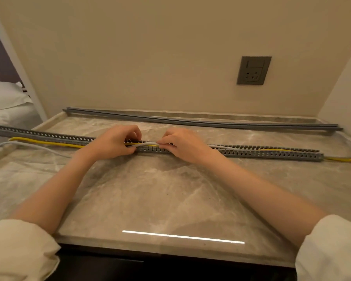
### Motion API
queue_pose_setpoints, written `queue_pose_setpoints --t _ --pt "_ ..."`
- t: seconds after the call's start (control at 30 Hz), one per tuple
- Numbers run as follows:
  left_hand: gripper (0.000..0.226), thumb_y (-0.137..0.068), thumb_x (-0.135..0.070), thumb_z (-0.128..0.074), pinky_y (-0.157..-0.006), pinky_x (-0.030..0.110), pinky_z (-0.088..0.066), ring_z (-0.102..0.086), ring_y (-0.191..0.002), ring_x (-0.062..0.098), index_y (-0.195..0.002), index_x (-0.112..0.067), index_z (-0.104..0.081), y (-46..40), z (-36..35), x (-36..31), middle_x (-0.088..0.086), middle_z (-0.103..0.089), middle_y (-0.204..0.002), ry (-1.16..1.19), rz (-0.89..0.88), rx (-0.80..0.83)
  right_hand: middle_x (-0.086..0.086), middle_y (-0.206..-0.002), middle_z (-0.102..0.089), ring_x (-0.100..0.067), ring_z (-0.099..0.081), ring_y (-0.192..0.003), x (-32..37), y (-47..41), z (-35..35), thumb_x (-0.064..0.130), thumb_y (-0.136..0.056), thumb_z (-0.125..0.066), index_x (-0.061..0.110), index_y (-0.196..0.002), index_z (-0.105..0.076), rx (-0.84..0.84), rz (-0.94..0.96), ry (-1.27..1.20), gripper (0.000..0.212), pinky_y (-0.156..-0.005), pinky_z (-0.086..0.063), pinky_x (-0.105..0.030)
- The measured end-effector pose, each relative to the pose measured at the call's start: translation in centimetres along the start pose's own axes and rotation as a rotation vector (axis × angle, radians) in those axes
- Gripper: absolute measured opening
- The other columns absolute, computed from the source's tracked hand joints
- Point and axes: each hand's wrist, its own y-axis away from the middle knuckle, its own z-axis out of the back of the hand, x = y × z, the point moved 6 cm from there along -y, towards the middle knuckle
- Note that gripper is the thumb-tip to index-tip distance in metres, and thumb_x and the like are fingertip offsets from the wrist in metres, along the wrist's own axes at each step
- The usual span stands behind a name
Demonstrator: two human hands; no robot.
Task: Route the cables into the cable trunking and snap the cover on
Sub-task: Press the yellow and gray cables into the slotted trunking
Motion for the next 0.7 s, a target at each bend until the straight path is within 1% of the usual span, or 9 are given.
queue_pose_setpoints --t 0.1,0.2,0.23,0.3,0.37,0.43,0.5,0.6,0.7 --pt "0.025 -0.076 -0.005 -0.067 -0.085 0.037 -0.054 -0.066 -0.09 0.01 -0.096 -0.02 -0.062 -0.2 0.1 0.3 -0.003 -0.072 -0.095 0.065 -0.001 0.0 -0.006 -0.084 -0.068 -0.025 -0.061 -0.075 -0.3 -0.1 0.0 0.027 -0.095 -0.05 0.02 -0.109 -0.07 -0.036 -0.026 0.002 0.026 -0.058 -0.038 -0.03" --pt "0.023 -0.079 -0.005 -0.066 -0.085 0.033 -0.055 -0.066 -0.09 0.008 -0.095 -0.022 -0.064 -0.3 0.0 0.6 -0.004 -0.071 -0.096 0.075 -0.009 0.018 -0.007 -0.083 -0.066 -0.025 -0.058 -0.071 -0.1 -0.1 -0.4 0.026 -0.096 -0.049 0.017 -0.105 -0.072 -0.07 -0.014 0.052 0.026 -0.057 -0.036 -0.03" --pt "0.022 -0.081 -0.005 -0.066 -0.085 0.032 -0.054 -0.066 -0.091 0.007 -0.095 -0.022 -0.065 -0.3 0.1 0.7 -0.004 -0.071 -0.097 0.09 -0.01 0.029 -0.007 -0.084 -0.065 -0.025 -0.056 -0.073 0.0 0.0 -0.5 0.025 -0.096 -0.05 0.016 -0.101 -0.072 -0.085 -0.008 0.066 0.025 -0.059 -0.036 -0.03" --pt "0.022 -0.082 -0.002 -0.066 -0.085 0.028 -0.054 -0.066 -0.09 0.008 -0.095 -0.02 -0.068 -0.3 0.2 0.8 -0.003 -0.071 -0.097 0.122 -0.018 0.03 -0.007 -0.089 -0.062 -0.025 -0.054 -0.081 0.1 0.0 -0.7 0.025 -0.096 -0.05 0.015 -0.098 -0.073 -0.102 0.012 0.103 0.025 -0.069 -0.035 -0.032" --pt "0.024 -0.082 0.003 -0.064 -0.084 0.029 -0.054 -0.067 -0.089 0.012 -0.093 -0.017 -0.071 -0.5 0.4 0.7 0.0 -0.072 -0.095 0.129 -0.023 -0.005 -0.008 -0.097 -0.061 -0.025 -0.053 -0.089 -0.1 -0.2 -0.9 0.024 -0.096 -0.048 0.016 -0.103 -0.072 -0.074 0.013 0.104 0.026 -0.076 -0.035 -0.032" --pt "0.023 -0.082 0.005 -0.062 -0.084 0.033 -0.054 -0.067 -0.089 0.015 -0.092 -0.012 -0.073 -0.6 0.5 0.6 0.003 -0.073 -0.094 0.11 -0.015 -0.038 -0.007 -0.102 -0.062 -0.025 -0.055 -0.091 -0.2 -0.4 -1.0 0.021 -0.096 -0.047 0.013 -0.105 -0.071 -0.034 0.017 0.064 0.027 -0.076 -0.042 -0.036" --pt "0.023 -0.081 0.006 -0.063 -0.086 0.033 -0.054 -0.068 -0.089 0.015 -0.091 -0.011 -0.075 -0.7 0.5 0.8 0.004 -0.074 -0.095 0.119 0.006 -0.052 -0.006 -0.103 -0.062 -0.024 -0.056 -0.09 0.0 -0.4 -1.3 0.02 -0.095 -0.045 0.009 -0.103 -0.07 -0.013 0.034 0.068 0.028 -0.073 -0.046 -0.038" --pt "0.025 -0.081 0.006 -0.063 -0.086 0.029 -0.053 -0.068 -0.09 0.012 -0.09 -0.012 -0.076 -0.8 0.5 0.9 0.003 -0.075 -0.096 0.133 0.028 -0.035 -0.008 -0.102 -0.061 -0.024 -0.056 -0.089 0.6 -0.1 -1.9 0.02 -0.092 -0.045 0.004 -0.1 -0.067 -0.042 0.065 0.119 0.028 -0.074 -0.045 -0.033" --pt "0.028 -0.084 0.006 -0.058 -0.083 0.028 -0.052 -0.066 -0.087 0.012 -0.09 -0.015 -0.076 -1.1 0.3 1.1 0.002 -0.074 -0.101 0.09 0.052 0.023 -0.009 -0.105 -0.062 -0.023 -0.056 -0.092 0.8 -0.3 -2.2 0.019 -0.091 -0.052 0.006 -0.11 -0.064 -0.079 0.054 0.084 0.026 -0.078 -0.043 -0.032"
